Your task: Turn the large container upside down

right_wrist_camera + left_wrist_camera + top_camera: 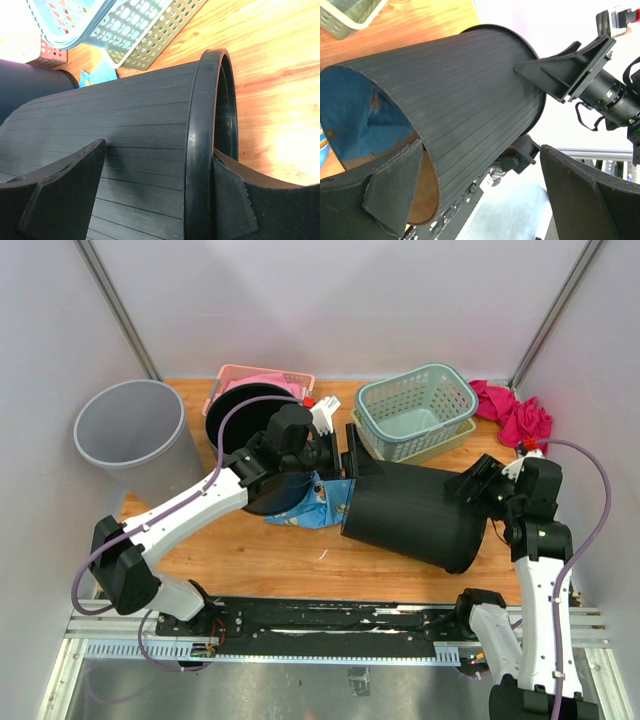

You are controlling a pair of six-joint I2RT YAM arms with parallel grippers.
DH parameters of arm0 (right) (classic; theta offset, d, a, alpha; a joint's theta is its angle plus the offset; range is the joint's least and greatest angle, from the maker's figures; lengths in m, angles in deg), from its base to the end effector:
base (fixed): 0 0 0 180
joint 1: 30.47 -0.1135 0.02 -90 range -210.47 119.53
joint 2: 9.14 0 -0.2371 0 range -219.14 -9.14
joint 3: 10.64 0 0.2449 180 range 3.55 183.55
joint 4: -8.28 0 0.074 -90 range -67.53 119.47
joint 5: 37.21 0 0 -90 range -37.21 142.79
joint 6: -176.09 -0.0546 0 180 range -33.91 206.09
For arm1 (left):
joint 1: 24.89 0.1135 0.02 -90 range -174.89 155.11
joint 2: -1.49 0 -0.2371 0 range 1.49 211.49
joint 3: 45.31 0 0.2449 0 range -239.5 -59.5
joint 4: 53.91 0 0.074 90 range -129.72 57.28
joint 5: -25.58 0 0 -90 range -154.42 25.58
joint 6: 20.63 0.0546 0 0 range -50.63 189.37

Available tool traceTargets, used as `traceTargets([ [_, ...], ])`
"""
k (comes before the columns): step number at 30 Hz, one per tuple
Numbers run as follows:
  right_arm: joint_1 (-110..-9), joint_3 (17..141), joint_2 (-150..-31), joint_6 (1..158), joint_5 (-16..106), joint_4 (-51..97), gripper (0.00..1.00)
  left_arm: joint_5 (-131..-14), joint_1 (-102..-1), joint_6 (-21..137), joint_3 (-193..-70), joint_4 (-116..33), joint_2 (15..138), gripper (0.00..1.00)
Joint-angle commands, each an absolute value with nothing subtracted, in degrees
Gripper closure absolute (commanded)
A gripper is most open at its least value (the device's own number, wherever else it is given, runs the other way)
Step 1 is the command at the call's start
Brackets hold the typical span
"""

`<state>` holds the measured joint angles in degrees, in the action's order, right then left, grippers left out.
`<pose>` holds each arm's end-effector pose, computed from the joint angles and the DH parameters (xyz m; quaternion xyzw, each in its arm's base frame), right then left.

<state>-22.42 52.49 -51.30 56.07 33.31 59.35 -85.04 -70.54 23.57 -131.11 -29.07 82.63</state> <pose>0.1822 -0.0074 0.2974 0.1987 0.8348 0.2377 0.4551 0.2274 -0.2601 0.3245 0.1014 0.8069 -0.5056 0.2880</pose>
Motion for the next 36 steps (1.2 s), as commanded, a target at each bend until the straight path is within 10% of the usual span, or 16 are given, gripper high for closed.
traceTargets([
  [1, -23.79, 48.37, -51.86, 54.16, 23.47, 63.90, 0.29, -97.92, -73.23, 19.27, -138.84, -46.82, 83.41, 0.01],
  [12, -23.82, 37.94, -51.25, 38.38, 19.33, 45.56, 0.29, -100.48, -73.53, 18.04, -146.24, -48.98, 87.96, 0.01],
  [36, -23.49, 35.55, -49.98, 44.52, 30.13, 54.25, 0.27, -101.00, -78.78, 20.69, -146.85, -49.32, 95.83, 0.01],
])
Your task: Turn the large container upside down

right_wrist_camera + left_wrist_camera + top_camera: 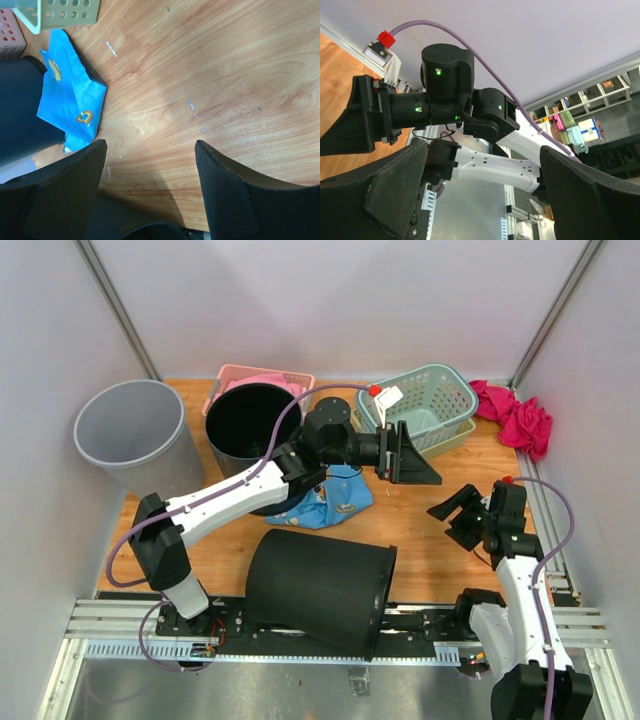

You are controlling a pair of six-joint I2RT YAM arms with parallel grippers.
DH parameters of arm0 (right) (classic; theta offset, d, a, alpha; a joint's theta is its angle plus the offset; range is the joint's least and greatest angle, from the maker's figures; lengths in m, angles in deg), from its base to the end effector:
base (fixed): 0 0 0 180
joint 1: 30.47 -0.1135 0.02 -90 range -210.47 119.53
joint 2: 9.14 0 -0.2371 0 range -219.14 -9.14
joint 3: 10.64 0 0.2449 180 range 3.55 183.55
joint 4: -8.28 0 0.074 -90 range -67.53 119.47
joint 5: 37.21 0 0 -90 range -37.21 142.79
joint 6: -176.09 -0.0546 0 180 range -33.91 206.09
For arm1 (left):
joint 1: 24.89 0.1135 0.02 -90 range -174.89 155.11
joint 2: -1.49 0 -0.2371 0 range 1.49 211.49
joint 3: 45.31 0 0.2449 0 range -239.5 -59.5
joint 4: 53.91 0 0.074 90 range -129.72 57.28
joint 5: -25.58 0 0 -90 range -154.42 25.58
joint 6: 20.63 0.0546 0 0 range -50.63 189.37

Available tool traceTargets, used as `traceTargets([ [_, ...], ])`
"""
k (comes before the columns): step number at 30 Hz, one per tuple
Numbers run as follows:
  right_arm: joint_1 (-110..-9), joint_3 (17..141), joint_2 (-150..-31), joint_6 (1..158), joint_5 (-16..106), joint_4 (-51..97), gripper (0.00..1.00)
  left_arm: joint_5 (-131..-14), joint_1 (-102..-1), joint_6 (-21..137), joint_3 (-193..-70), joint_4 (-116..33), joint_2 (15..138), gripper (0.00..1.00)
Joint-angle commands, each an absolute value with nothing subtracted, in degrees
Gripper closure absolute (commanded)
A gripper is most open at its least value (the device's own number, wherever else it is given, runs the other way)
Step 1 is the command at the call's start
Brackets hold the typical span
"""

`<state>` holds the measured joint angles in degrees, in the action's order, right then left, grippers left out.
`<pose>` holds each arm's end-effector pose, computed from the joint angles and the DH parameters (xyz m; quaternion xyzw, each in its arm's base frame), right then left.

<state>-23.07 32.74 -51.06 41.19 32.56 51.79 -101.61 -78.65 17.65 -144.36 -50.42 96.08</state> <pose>0.1823 -0.0046 0.1943 0.3324 0.8389 0.2805 0.3272 0.2102 -0.3426 0.3709 0.2392 0.6603 -0.6733 0.2312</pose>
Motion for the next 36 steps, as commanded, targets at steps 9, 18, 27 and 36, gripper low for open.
traceTargets([
  [9, -23.51, 49.81, -46.27, 54.59, 17.70, 65.80, 0.27, -85.16, -78.77, 39.70, -152.25, -20.41, 86.95, 0.01],
  [18, -24.76, 48.08, -34.90, 49.51, 7.47, 73.77, 0.27, -72.94, -77.29, 39.59, -133.97, -8.90, 68.08, 0.01],
  [27, -24.76, 50.36, -28.34, 50.60, -0.89, 74.56, 0.26, -66.95, -72.35, 36.57, -124.95, -1.64, 58.18, 0.01],
  [36, -24.76, 48.78, -23.42, 50.67, -9.38, 71.91, 0.26, -65.69, -70.12, 33.15, -119.52, 3.26, 49.89, 0.01],
])
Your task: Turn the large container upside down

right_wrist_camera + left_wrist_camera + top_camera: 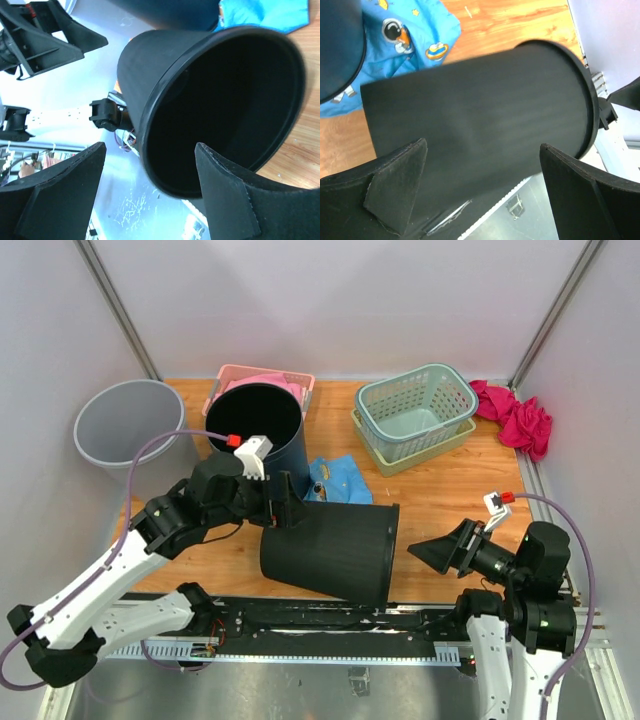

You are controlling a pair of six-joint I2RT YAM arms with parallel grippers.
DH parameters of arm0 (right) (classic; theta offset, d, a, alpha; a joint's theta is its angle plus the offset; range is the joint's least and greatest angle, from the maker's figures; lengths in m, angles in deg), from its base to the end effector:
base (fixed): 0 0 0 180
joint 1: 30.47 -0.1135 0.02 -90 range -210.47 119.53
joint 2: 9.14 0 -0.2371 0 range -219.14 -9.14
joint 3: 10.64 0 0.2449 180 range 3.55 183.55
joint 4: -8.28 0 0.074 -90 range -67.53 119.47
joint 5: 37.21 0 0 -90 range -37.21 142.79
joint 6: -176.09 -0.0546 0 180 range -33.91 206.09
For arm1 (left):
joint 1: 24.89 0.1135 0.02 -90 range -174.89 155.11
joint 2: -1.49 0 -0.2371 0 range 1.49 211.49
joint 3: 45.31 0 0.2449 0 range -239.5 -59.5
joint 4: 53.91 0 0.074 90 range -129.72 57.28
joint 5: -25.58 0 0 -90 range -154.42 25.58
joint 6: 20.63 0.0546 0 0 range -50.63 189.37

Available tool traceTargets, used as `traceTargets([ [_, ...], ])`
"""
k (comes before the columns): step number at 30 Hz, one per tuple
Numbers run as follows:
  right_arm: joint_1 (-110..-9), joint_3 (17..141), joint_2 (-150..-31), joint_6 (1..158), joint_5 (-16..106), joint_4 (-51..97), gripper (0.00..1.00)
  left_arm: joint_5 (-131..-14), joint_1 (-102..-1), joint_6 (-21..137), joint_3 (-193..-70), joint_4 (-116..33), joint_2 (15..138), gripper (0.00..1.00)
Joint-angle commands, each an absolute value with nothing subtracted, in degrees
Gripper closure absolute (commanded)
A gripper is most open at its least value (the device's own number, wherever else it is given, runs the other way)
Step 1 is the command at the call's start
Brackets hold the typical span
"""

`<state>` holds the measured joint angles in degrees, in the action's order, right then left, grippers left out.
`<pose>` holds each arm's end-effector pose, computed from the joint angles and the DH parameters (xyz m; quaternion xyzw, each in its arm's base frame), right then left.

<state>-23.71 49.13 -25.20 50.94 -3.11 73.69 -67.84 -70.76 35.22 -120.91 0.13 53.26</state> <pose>0.0712 0.0371 0.3096 0.0157 0.7768 0.4976 0.3856 0.1427 -0.1518 0.3340 0.1033 0.8605 -0.3401 0.3649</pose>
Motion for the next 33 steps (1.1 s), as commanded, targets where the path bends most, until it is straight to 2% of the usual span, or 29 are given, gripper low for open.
traceTargets([
  [1, -24.76, 47.68, -22.94, 49.77, -9.81, 70.83, 0.26, -65.20, -70.01, 32.78, -119.10, 4.06, 48.90, 0.01],
  [9, -24.84, 40.35, -19.54, 45.04, -9.98, 63.24, 0.26, -64.34, -67.21, 32.58, -111.83, 4.61, 43.49, 0.01],
  [16, -24.92, 33.90, -18.06, 41.63, -7.92, 56.37, 0.26, -73.78, -60.14, 33.58, -104.84, -3.06, 43.06, 0.01],
  [22, -26.60, 30.27, -18.55, 36.98, -8.60, 48.61, 0.28, -79.55, -59.09, 32.14, -101.62, -8.83, 43.51, 0.01],
  [30, -30.26, 30.17, -23.31, 37.18, -6.70, 43.88, 0.44, -86.23, -59.08, 29.55, -100.63, -18.57, 47.05, 0.01],
  [33, -31.60, 29.24, -24.79, 36.29, -5.64, 42.08, 0.55, -88.40, -59.08, 28.07, -101.68, -21.89, 49.05, 0.01],
])
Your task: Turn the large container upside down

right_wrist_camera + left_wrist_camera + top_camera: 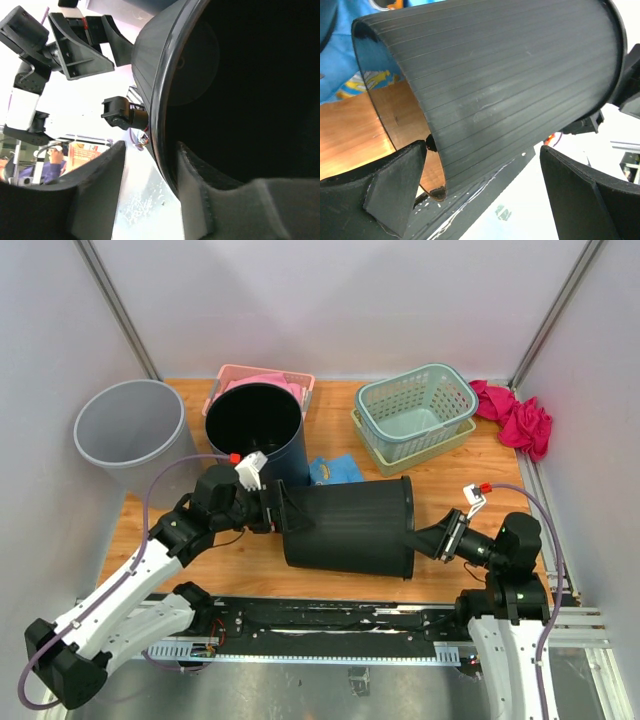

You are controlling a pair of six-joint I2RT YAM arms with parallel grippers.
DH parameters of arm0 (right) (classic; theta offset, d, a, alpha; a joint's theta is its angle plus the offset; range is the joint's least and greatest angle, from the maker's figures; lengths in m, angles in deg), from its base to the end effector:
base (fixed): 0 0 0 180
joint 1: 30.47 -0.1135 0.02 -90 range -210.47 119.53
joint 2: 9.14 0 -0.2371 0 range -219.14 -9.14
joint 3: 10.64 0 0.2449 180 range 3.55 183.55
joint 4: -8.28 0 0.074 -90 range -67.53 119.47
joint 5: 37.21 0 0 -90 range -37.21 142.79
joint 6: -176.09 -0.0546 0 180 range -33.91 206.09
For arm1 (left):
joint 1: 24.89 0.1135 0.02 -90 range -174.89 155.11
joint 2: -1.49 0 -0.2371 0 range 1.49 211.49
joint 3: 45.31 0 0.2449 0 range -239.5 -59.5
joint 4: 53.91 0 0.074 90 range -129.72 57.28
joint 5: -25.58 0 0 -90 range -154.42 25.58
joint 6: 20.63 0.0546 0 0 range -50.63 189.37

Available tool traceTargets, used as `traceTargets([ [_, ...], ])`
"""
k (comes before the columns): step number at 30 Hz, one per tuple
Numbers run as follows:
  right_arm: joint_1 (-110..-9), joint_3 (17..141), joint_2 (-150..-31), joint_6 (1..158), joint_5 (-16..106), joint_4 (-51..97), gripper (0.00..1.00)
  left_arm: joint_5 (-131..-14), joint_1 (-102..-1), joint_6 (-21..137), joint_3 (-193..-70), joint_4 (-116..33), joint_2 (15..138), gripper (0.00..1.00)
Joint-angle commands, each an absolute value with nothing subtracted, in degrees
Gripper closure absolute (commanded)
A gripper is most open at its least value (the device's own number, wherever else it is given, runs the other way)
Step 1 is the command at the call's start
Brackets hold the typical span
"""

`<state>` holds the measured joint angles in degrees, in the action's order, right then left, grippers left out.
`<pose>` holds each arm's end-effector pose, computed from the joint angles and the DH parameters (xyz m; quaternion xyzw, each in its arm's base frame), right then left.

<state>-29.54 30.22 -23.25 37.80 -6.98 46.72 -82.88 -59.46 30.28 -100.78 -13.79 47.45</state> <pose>0.1089 0.0454 0.2610 -0.0060 0.7423 0.5737 0.3462 0.1590 -0.1305 0.2604 0.0456 0.8599 -0.4046 0.3079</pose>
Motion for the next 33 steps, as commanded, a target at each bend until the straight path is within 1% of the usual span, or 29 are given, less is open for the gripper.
traceTargets([
  [1, -31.89, 29.15, -25.12, 36.53, -4.94, 42.62, 0.60, -89.26, -59.08, 27.39, -101.93, -23.23, 49.57, 0.01],
  [5, -31.97, 28.59, -25.51, 36.06, -2.27, 43.80, 0.87, -92.10, -59.08, 24.35, -102.75, -28.81, 51.68, 0.01],
  [7, -31.97, 27.32, -25.29, 34.50, -1.14, 42.70, 0.97, -93.31, -59.08, 23.12, -103.88, -31.04, 52.69, 0.01],
  [8, -31.94, 26.30, -25.31, 33.13, -1.16, 41.00, 0.99, -94.26, -59.08, 22.39, -104.41, -32.26, 53.13, 0.01],
  [14, -31.86, 18.77, -27.05, 22.96, -2.58, 24.54, 1.00, -97.40, -59.38, 19.30, -108.08, -36.83, 54.85, 0.02],
  [25, -31.79, 19.99, -32.76, 21.74, -2.66, 18.74, 1.00, -97.76, -62.70, 19.13, -117.66, -38.49, 58.19, 0.03],
  [30, -31.72, 17.60, -31.96, 18.83, -1.13, 18.02, 1.00, -97.54, -64.91, 19.59, -121.55, -39.09, 59.64, 0.03],
  [31, -31.68, 16.75, -31.11, 17.87, -0.36, 18.07, 0.99, -97.55, -65.72, 19.60, -122.13, -39.48, 59.98, 0.03],
  [33, -31.58, 14.58, -28.99, 15.89, 1.16, 18.02, 0.94, -97.42, -66.98, 19.63, -123.02, -40.35, 60.80, 0.03],
])
